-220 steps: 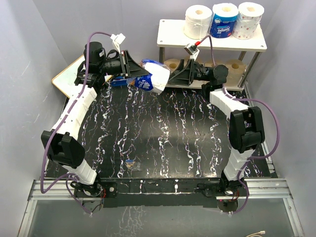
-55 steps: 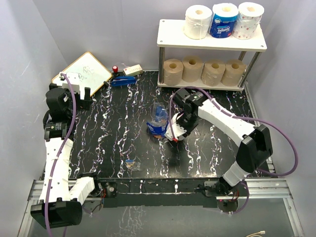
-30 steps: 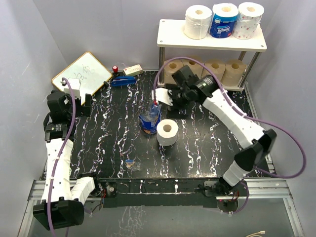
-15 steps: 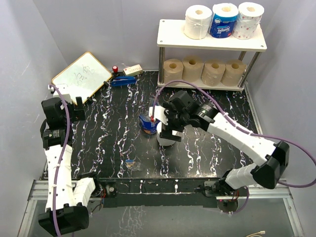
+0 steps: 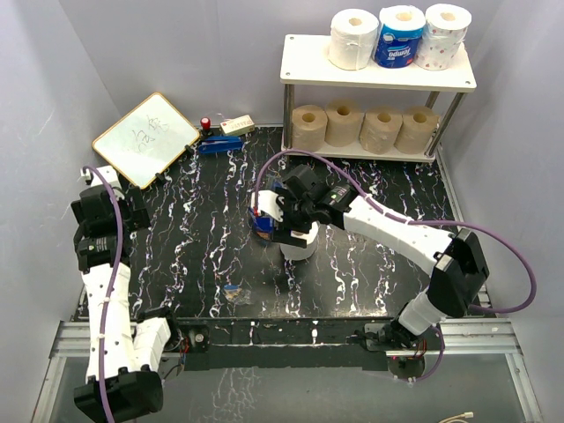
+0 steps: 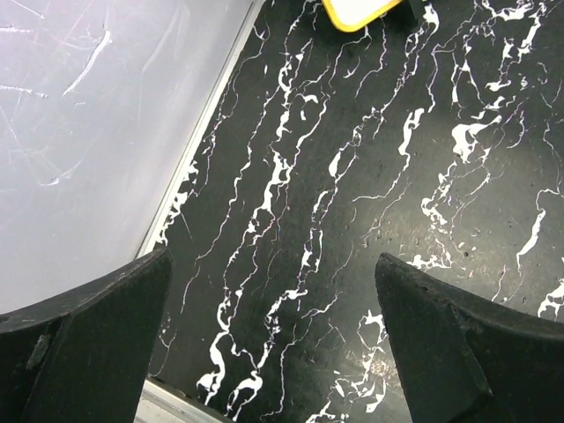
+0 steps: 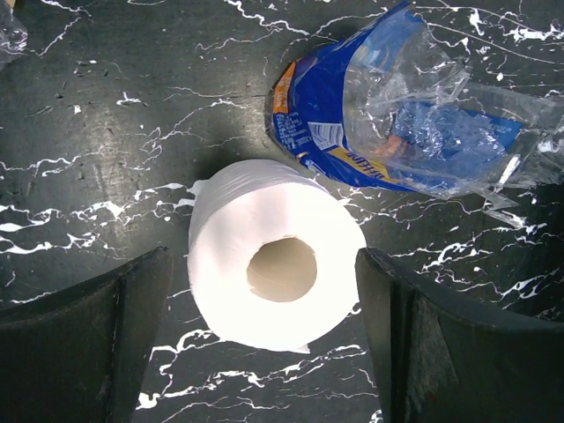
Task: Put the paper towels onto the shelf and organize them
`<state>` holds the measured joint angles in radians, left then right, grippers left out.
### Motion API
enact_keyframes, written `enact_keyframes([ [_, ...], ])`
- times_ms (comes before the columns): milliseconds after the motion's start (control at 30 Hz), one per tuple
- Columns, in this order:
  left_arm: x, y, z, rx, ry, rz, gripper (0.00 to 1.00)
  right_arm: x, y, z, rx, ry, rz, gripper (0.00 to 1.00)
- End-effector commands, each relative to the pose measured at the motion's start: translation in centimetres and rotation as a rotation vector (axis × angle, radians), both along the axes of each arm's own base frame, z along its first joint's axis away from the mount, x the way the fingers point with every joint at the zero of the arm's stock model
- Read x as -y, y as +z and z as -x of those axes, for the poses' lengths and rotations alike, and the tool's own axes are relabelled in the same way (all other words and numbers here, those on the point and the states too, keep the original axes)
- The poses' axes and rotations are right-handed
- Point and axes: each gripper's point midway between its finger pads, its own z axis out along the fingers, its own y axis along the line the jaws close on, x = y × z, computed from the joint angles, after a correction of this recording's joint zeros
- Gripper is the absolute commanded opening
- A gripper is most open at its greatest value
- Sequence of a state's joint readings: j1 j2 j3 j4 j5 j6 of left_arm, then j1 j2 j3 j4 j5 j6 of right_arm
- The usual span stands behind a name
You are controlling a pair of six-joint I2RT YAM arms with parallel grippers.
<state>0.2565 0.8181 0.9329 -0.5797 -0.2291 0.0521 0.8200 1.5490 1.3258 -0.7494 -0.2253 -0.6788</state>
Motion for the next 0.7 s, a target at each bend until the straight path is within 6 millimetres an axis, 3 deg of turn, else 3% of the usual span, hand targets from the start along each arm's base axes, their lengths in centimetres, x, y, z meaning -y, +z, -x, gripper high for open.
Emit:
enact_keyframes([
  [0, -0.3, -0.5, 0.5, -0.036, 0.019, 0.003, 0.98, -0.5, 1.4, -1.2, 0.071, -0.009, -0.044, 0.82],
  [367, 0.3, -1.8, -0.1, -0.056, 0.001, 0.054, 0.98, 1.4, -0.8, -1.3, 0.084, -0.017, 0.01, 0.85],
  [667, 0.7, -2.1, -0.3, -0.056, -0.011, 0.071, 0.98, 1.8, -1.8, -1.9, 0.077, -0.022, 0.022, 0.83],
])
